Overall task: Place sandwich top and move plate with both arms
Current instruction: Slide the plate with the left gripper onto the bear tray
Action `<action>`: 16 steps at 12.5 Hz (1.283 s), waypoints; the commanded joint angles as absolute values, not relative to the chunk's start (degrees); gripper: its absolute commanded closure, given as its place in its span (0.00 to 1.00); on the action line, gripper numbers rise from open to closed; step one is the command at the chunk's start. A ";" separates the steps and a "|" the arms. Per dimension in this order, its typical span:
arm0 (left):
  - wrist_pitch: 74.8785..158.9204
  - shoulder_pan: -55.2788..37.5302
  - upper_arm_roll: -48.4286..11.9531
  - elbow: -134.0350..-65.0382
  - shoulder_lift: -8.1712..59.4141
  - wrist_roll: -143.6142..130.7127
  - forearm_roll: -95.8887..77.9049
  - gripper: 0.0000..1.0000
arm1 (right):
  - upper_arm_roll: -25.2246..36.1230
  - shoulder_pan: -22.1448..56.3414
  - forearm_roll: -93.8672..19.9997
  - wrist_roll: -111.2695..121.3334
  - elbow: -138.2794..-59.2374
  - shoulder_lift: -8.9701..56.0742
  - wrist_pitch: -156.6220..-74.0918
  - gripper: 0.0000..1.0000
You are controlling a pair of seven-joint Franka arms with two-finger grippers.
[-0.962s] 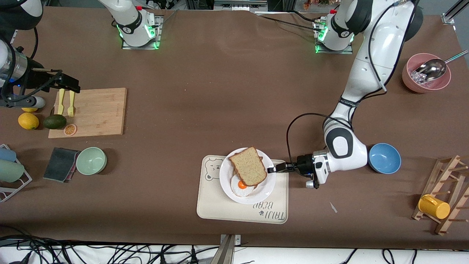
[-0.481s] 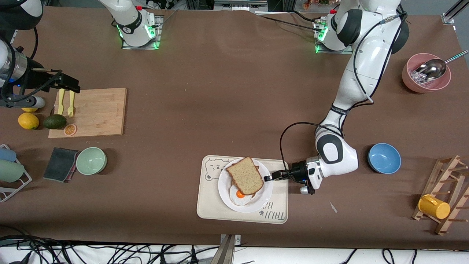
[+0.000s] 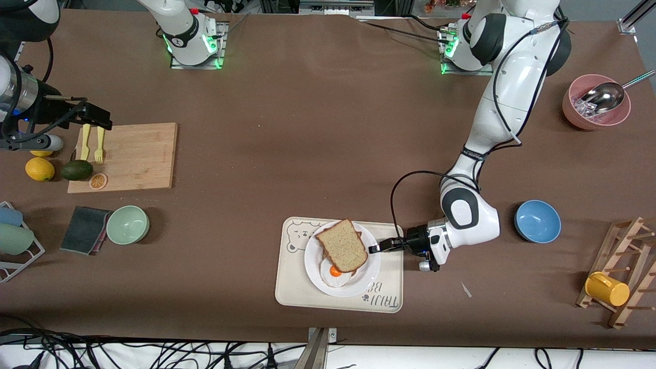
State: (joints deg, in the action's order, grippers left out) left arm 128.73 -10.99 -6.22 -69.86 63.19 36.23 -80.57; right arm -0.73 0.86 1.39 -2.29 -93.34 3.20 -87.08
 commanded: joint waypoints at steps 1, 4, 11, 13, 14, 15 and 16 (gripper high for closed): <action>128.76 -11.25 -6.33 -68.29 64.34 36.04 -81.48 0.65 | -1.05 0.44 2.02 -2.28 -92.20 3.52 -86.40 0.00; 128.76 -11.25 -6.33 -68.38 64.07 36.38 -81.30 0.08 | -1.05 0.44 2.02 -2.29 -92.20 3.52 -86.40 0.00; 125.61 -9.93 -6.24 -69.43 59.77 34.90 -74.46 0.00 | -1.05 0.44 2.02 -2.28 -92.20 3.52 -86.40 0.00; 125.51 -9.58 -6.24 -69.43 58.37 31.75 -69.11 0.00 | -1.05 0.44 2.02 -2.20 -92.20 3.52 -86.40 0.00; 125.51 -9.58 -6.24 -69.43 57.49 29.64 -66.04 0.00 | -1.05 0.44 2.02 -2.20 -92.20 3.52 -86.40 0.00; 125.42 -9.49 -6.24 -69.52 55.83 25.96 -62.96 0.00 | -1.05 0.44 2.02 -2.20 -92.20 3.52 -86.40 0.00; 124.72 -9.49 -6.07 -69.52 54.07 21.58 -58.58 0.00 | -1.05 0.44 2.02 -2.20 -92.20 3.52 -86.40 0.00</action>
